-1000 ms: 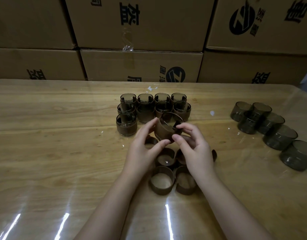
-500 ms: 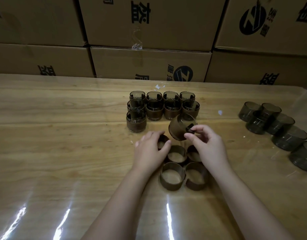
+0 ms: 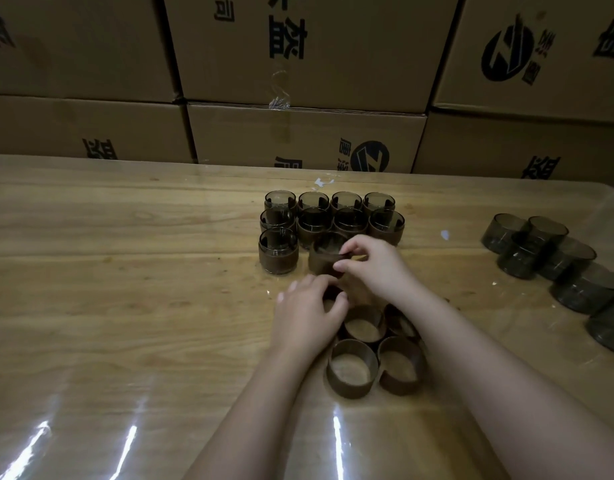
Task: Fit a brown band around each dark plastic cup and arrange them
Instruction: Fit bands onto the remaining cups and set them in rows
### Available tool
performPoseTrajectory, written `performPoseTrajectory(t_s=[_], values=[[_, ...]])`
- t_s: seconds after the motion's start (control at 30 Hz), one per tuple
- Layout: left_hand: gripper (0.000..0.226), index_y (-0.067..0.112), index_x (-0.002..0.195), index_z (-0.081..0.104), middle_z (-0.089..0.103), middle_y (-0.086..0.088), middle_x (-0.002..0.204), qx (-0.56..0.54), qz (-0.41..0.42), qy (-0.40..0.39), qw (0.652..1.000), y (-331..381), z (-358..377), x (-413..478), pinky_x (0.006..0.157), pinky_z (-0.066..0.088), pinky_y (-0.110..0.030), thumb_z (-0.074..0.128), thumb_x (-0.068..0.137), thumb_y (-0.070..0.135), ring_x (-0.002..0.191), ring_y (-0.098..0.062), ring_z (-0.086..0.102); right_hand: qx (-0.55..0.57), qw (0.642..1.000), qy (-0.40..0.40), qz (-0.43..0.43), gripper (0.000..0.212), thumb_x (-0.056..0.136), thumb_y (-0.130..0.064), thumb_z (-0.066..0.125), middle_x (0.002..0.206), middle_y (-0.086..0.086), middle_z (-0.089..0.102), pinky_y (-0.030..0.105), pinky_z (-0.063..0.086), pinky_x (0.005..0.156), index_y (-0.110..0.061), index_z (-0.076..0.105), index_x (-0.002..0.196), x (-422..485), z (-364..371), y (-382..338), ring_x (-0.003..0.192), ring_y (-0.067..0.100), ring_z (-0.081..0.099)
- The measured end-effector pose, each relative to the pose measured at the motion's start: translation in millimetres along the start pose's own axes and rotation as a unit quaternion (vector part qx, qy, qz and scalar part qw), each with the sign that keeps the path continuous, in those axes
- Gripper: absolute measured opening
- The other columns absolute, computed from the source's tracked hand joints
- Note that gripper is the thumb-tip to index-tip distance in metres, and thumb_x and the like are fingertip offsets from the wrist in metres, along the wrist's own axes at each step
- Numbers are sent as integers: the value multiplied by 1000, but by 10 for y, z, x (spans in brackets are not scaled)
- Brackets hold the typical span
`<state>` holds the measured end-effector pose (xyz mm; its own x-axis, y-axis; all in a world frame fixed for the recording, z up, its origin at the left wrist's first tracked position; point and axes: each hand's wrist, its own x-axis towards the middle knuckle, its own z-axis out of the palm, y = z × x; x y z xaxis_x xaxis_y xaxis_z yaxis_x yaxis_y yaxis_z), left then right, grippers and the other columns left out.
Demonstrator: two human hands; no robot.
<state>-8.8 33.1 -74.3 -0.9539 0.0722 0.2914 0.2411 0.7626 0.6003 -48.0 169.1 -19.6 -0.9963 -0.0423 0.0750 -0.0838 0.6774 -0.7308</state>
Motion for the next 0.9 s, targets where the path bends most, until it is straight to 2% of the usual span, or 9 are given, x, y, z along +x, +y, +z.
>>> performPoseTrajectory(t_s=[0.07, 0.13, 0.33, 0.5, 0.67, 0.8, 0.9], values=[[36, 27, 123, 60, 62, 7, 114, 5, 1, 6, 1000, -3, 12, -1, 88, 30, -31, 51, 91, 42, 111, -15, 50, -23, 1000, -3, -15, 12, 85, -31, 70, 99, -15, 59, 23, 41, 69, -34, 60, 91, 60, 120, -35, 97, 9, 55], [36, 27, 122, 60, 61, 7, 112, 2, 4, 9, 1000, 0, 19, 0, 86, 29, -30, 51, 91, 42, 109, -14, 50, -31, 999, 11, -21, 11, 87, -33, 68, 95, -17, 58, 21, 39, 66, -36, 59, 91, 114, 178, -78, 94, 7, 54], [34, 28, 121, 60, 61, 8, 113, 0, -4, 6, 1000, 0, 27, 13, 85, 28, -29, 51, 91, 41, 110, -14, 49, -36, 999, 19, -23, 11, 86, -30, 69, 102, -8, 66, 31, 49, 79, -35, 61, 90, 175, 174, -70, 98, 13, 60], [34, 28, 121, 61, 57, 6, 117, 5, -9, 2, 1000, 3, 34, -2, 88, 29, -29, 52, 91, 41, 113, -15, 48, -55, 997, 41, -31, 12, 87, -28, 69, 111, -4, 64, 31, 48, 83, -28, 63, 96, 167, 245, -20, 102, 15, 58], [37, 26, 119, 63, 43, 2, 131, 7, -33, 23, 999, -1, 35, -6, 101, 30, -34, 55, 87, 43, 125, -17, 38, -81, 994, 47, -46, 17, 88, -27, 67, 119, -3, 60, 30, 47, 85, -23, 65, 105, 199, 260, -42, 105, 16, 56], [40, 25, 121, 62, 41, 1, 131, 2, -41, 20, 999, -10, 38, -8, 101, 28, -33, 56, 86, 44, 127, -16, 37, -155, 986, 25, -61, 26, 91, -29, 63, 130, 0, 54, 30, 44, 90, -20, 62, 115, 192, 251, -77, 115, 19, 52], [41, 27, 122, 61, 42, 3, 130, 5, -51, 15, 999, -15, 31, -9, 103, 26, -34, 56, 86, 46, 128, -15, 36, -173, 982, 17, -70, 26, 92, -29, 62, 133, 0, 52, 30, 42, 92, -19, 62, 116, 182, 231, -84, 119, 19, 50]])
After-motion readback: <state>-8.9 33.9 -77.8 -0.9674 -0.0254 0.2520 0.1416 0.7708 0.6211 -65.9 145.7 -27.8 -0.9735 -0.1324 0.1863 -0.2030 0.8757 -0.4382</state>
